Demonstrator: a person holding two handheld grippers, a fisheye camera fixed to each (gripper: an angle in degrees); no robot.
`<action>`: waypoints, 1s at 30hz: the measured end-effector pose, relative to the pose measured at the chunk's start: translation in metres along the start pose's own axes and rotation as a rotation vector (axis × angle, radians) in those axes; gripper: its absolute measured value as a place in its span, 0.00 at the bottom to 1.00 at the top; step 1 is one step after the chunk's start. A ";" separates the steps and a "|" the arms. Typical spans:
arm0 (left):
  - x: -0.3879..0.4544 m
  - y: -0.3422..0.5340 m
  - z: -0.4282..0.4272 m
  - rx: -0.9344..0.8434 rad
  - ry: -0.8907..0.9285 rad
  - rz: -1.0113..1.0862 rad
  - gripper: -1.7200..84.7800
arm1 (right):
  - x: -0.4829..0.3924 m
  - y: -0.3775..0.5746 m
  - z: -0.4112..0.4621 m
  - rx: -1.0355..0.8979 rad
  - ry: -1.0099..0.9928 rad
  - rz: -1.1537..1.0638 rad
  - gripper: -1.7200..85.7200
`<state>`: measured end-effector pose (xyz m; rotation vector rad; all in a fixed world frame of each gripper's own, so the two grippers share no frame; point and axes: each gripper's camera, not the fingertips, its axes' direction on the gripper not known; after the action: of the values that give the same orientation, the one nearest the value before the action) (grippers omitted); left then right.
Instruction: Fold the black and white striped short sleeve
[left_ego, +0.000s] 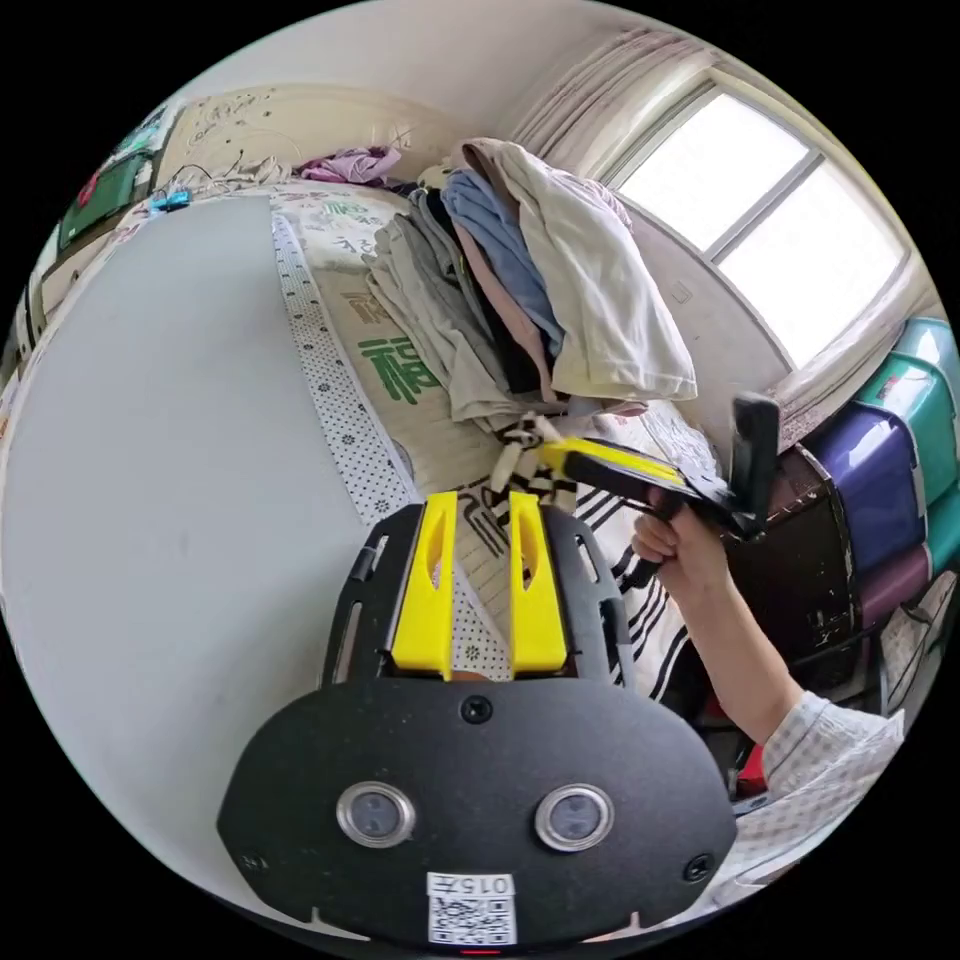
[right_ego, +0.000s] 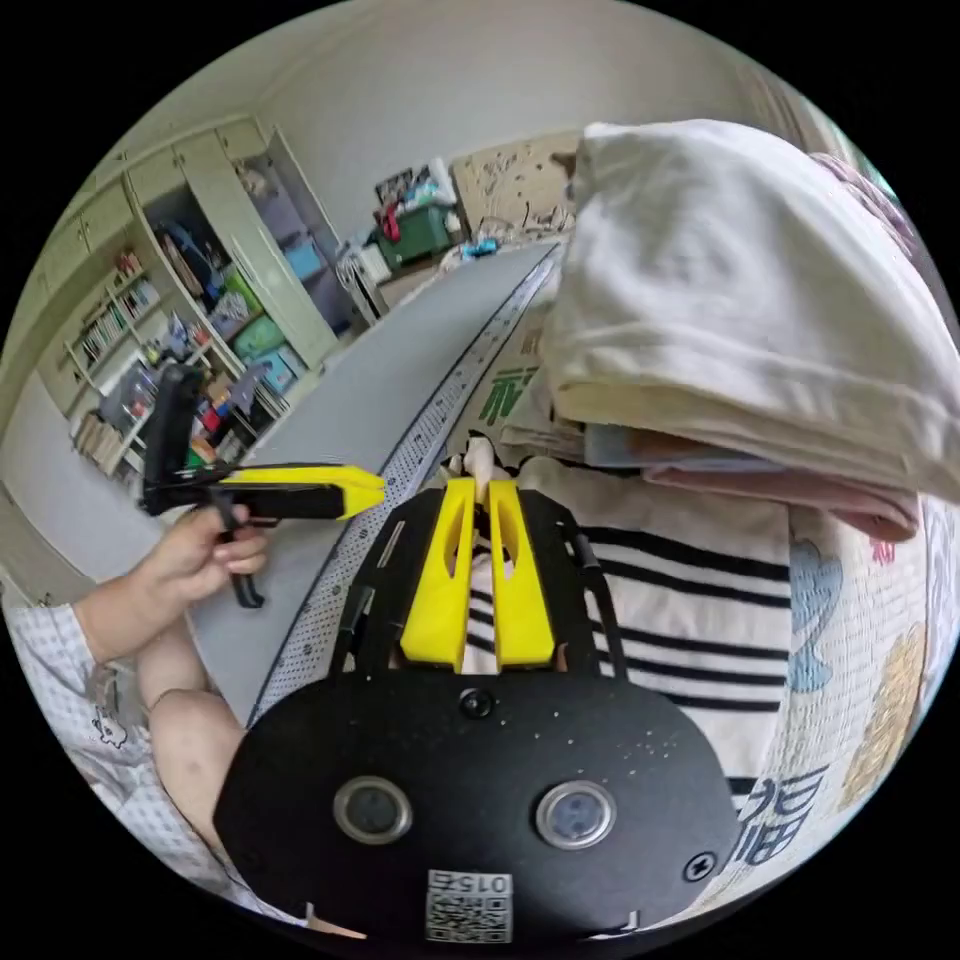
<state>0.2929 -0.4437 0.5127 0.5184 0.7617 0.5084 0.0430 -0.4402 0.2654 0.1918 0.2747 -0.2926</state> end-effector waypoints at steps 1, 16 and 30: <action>-0.002 -0.008 0.007 -0.018 0.029 -0.016 0.14 | 0.012 0.013 -0.025 0.050 -0.022 0.025 0.04; 0.019 -0.036 0.021 -0.067 0.314 0.002 0.16 | 0.057 0.102 -0.134 0.213 -0.026 0.115 0.03; 0.080 0.029 -0.199 0.258 0.177 0.136 0.03 | -0.008 0.128 -0.395 0.556 0.049 0.003 0.03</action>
<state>0.1864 -0.3237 0.3669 0.7759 0.9730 0.5907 -0.0188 -0.2292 -0.0869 0.7482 0.2364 -0.3576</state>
